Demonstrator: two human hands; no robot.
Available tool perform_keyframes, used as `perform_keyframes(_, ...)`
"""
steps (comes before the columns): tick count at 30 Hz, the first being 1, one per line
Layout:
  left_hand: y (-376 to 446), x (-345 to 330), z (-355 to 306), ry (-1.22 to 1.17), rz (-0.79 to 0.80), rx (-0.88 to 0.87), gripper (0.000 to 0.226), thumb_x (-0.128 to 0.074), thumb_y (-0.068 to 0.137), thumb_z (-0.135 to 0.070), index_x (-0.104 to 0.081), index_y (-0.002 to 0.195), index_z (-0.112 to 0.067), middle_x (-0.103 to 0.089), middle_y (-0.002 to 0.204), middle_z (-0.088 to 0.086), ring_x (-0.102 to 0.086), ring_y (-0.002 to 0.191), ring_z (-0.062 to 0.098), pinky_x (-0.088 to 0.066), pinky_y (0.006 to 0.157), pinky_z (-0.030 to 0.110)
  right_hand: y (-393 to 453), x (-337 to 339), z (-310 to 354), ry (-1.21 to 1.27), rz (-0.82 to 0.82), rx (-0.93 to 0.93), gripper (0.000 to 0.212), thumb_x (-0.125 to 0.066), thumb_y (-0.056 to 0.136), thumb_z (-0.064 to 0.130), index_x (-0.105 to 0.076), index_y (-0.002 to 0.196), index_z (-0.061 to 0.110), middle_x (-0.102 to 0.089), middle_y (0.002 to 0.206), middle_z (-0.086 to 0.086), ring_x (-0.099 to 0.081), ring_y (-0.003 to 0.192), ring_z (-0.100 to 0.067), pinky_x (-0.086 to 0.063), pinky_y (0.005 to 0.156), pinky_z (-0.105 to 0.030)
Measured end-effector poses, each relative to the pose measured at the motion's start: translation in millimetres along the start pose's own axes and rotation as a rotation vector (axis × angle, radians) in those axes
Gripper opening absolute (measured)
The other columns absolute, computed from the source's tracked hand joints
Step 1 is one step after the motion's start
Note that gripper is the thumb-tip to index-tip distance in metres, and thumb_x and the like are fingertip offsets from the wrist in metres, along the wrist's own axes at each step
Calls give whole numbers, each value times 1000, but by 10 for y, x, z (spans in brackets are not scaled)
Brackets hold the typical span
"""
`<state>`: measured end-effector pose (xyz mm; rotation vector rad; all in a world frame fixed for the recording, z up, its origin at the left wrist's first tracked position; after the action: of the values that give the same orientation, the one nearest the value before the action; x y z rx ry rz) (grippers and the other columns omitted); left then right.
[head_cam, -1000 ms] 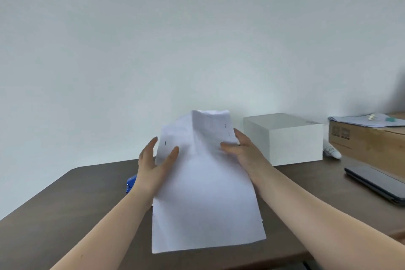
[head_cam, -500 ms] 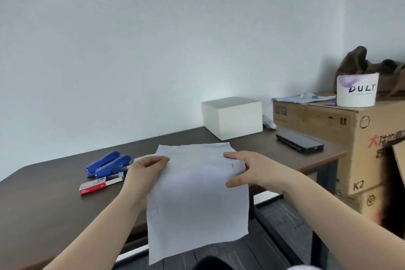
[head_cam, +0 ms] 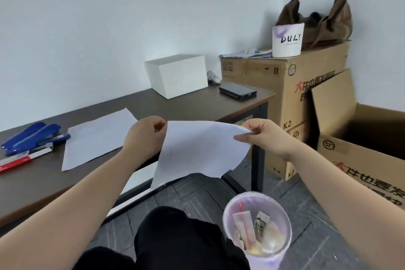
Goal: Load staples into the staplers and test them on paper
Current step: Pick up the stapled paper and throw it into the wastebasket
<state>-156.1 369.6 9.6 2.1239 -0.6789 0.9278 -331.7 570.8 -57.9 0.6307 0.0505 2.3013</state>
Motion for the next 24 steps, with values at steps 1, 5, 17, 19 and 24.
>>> perform_keyframes(1,0,-78,-101,25,-5,-42,27,-49,91,-28,-57,69,-13,-58,68,0,-49,68,21,-36,56,28,-10,9,-87,-8,33,-17,9,-72,82,23,-72,86,15,-71,88,-5,-66,82,-22,-52,82,-43)
perform_keyframes(5,-35,-307,-390,14,-122,-191,42,-41,96,-34,-60,75,-3,-59,71,7,-52,73,28,-40,59,34,-44,48,-624,-121,121,-177,11,-69,84,21,-73,91,14,-71,90,-1,-66,87,-19,-53,82,-31)
perform_keyframes(17,-125,-2086,-12,182,401,-231,38,-44,93,-38,-59,72,-10,-61,65,4,-58,66,24,-45,58,32,-325,-427,-3155,-167,179,-724,22,-63,87,25,-61,107,17,-62,108,-5,-55,102,-25,-43,86,-36)
perform_keyframes(19,-120,-2408,109,212,494,-217,35,-43,93,-38,-60,77,-13,-63,72,1,-59,70,22,-44,58,31,-288,-609,-3481,-189,196,-784,38,-63,88,24,-57,123,12,-59,121,-9,-53,111,-27,-41,91,-36)
perform_keyframes(24,21,-2955,268,259,598,-228,29,-45,93,-39,-63,83,-19,-64,83,-5,-60,80,20,-43,61,28,-153,-1024,-4106,-448,394,-864,51,-55,92,34,-44,138,15,-52,139,-8,-47,128,-27,-37,105,-36)
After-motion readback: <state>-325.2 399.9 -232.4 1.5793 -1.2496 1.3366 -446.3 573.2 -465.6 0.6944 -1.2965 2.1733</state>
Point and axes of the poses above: each hand's wrist, its own y-axis towards the middle knuckle, its own x-axis out of the back of the hand, z = x × y, the point moved 8 cm from there along y, towards the middle knuckle
